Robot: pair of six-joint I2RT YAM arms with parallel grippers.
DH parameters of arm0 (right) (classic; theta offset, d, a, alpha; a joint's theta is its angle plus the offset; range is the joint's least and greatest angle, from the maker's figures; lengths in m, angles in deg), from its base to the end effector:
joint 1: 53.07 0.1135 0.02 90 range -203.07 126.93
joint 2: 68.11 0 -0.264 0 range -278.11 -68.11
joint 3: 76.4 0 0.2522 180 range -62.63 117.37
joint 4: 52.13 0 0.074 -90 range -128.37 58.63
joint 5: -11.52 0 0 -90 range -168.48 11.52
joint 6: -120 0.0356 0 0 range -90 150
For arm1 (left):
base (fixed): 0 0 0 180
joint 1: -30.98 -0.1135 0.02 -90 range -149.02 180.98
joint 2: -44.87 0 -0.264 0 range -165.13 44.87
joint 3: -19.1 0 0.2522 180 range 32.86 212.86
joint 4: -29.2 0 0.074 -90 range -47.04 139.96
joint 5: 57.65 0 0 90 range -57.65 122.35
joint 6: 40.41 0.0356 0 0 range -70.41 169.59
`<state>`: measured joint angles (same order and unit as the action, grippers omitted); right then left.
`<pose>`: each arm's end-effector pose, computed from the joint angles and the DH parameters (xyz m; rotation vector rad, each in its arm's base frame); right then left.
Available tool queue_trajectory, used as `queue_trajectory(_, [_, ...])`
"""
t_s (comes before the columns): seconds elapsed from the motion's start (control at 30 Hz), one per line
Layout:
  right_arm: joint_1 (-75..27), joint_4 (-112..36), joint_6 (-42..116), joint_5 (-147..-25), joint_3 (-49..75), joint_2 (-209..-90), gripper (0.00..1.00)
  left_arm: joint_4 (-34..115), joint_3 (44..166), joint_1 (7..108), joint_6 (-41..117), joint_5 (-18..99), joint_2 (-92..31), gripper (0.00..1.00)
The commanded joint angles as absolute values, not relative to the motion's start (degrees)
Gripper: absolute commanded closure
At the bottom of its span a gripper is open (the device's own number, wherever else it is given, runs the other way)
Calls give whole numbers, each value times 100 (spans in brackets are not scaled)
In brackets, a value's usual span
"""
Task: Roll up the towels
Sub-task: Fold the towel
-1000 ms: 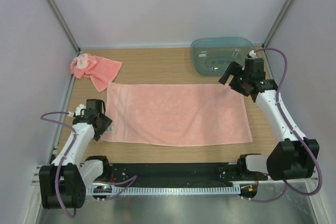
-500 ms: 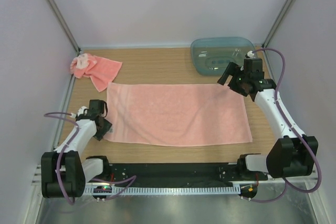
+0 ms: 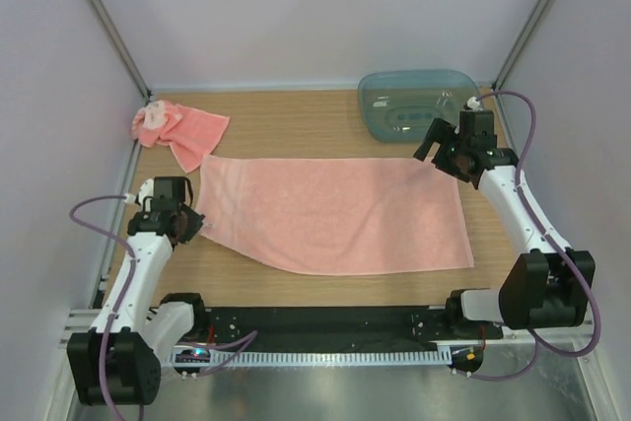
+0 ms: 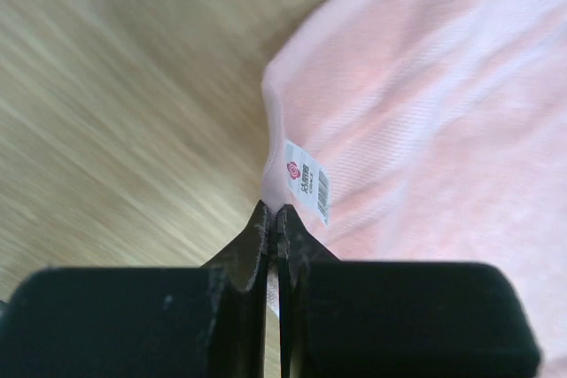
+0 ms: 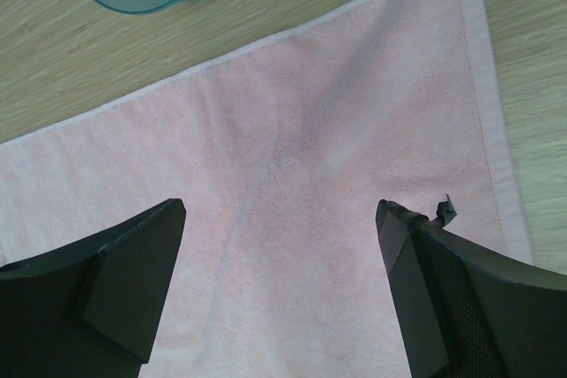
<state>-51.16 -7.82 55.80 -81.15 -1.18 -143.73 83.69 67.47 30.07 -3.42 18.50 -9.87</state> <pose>0.2843 0.0111 0.2904 0.4678 2.3223 0.2902 0.1709 0.0112 0.2063 -1.2432 2.2643 -0.0130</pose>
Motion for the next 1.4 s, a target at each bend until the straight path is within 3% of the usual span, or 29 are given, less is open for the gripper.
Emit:
queue_trajectory(0.0, [-5114, -831, 5452, -7874, -85, -14168, 3, 9005, 7662, 3045, 63, 2154, -787, 100])
queue_trajectory(0.3, [-5061, -453, 5610, -7768, -216, -13834, 3, 9999, 9121, 3045, 1635, 2066, -1076, 100])
queue_trajectory(0.37, [-5061, -471, 5672, -8094, -496, -13772, 2, 10000, 9131, 3045, 1794, 2048, -1111, 100])
queue_trajectory(0.5, [-5157, -49, 5856, -7365, -778, -13632, 0, 9695, 8947, 3045, 1813, 2642, -1085, 100])
queue_trajectory(0.73, [-6263, 688, 6504, -7198, -761, -13500, 0, 9236, 8586, 3054, 1865, 3024, -1313, 100])
queue_trajectory(0.9, [-7082, 329, 7332, -8435, -1921, -12885, 0, 9165, 8542, 3045, 1892, 3164, -1323, 100])
queue_trajectory(1.13, [-7162, 1338, 7561, -7875, -2168, -12832, 1, 9130, 8498, 3045, 1866, 3112, -1121, 100])
queue_trajectory(1.37, [-7162, 1621, 7579, -7970, -2316, -13164, 9, 9139, 8507, 3010, 1874, 3103, -1103, 100])
